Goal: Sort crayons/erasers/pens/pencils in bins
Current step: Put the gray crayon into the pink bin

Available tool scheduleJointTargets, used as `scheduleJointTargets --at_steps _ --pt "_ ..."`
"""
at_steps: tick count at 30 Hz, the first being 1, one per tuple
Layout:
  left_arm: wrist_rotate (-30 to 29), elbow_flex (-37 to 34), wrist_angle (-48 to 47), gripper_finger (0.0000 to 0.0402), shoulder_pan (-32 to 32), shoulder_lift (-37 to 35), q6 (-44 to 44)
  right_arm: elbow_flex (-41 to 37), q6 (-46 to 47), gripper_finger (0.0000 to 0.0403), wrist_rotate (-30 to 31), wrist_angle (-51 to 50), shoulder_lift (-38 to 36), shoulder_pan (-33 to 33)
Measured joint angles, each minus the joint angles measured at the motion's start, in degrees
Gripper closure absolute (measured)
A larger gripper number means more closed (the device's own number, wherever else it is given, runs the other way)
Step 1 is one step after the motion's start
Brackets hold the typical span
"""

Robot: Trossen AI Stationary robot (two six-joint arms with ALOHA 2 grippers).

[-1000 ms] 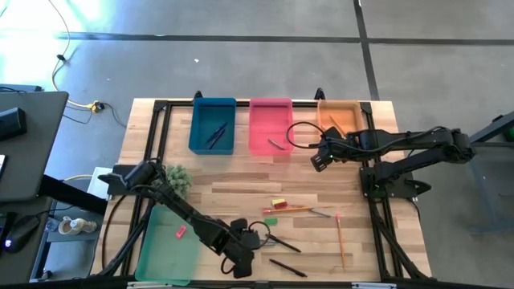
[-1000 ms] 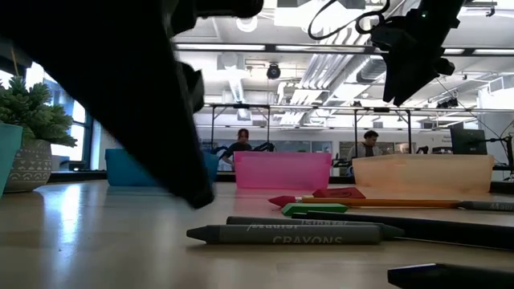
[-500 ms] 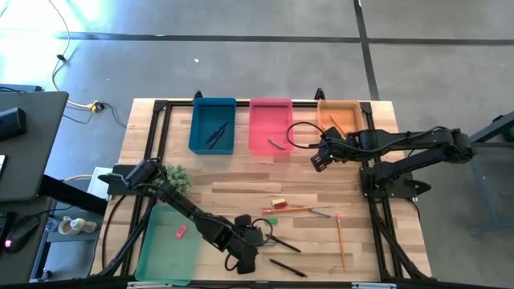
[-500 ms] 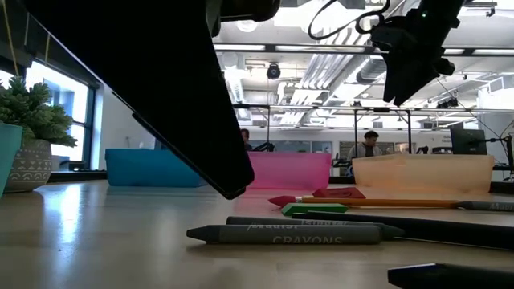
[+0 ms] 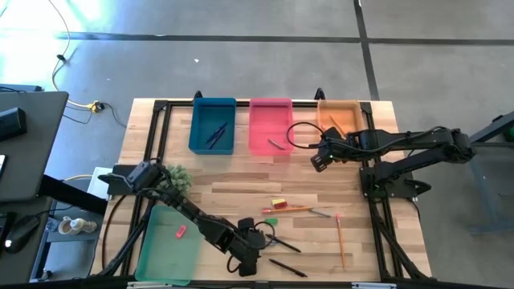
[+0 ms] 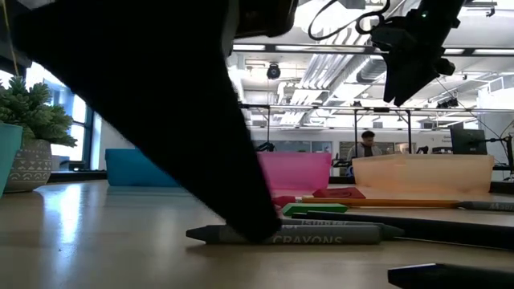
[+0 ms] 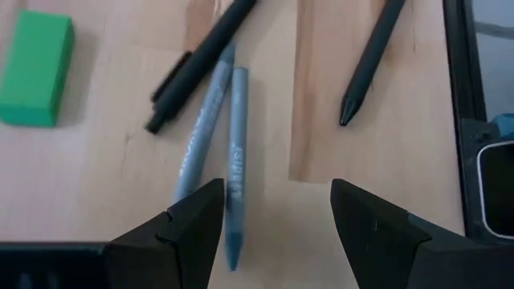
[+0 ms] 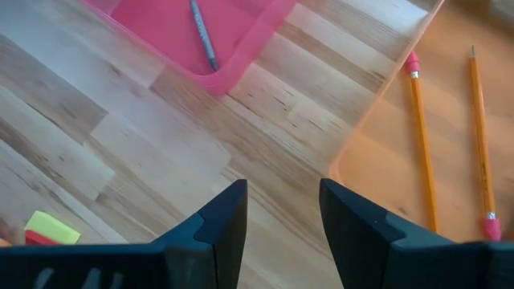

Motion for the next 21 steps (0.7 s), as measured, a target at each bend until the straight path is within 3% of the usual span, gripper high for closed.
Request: scheduleJointTargets --at_steps 9,21 --pt "-2.66 0.13 -2.20 0.0202 0.15 0.57 -1.59 -0.02 0.00 0.0253 -0.19 -0.38 -0.02 0.00" --pt "-4.14 0.15 -3.35 0.0320 0.20 1.14 2.83 -0.02 -0.61 0.0253 -0.94 -0.38 -0.01 0.00"
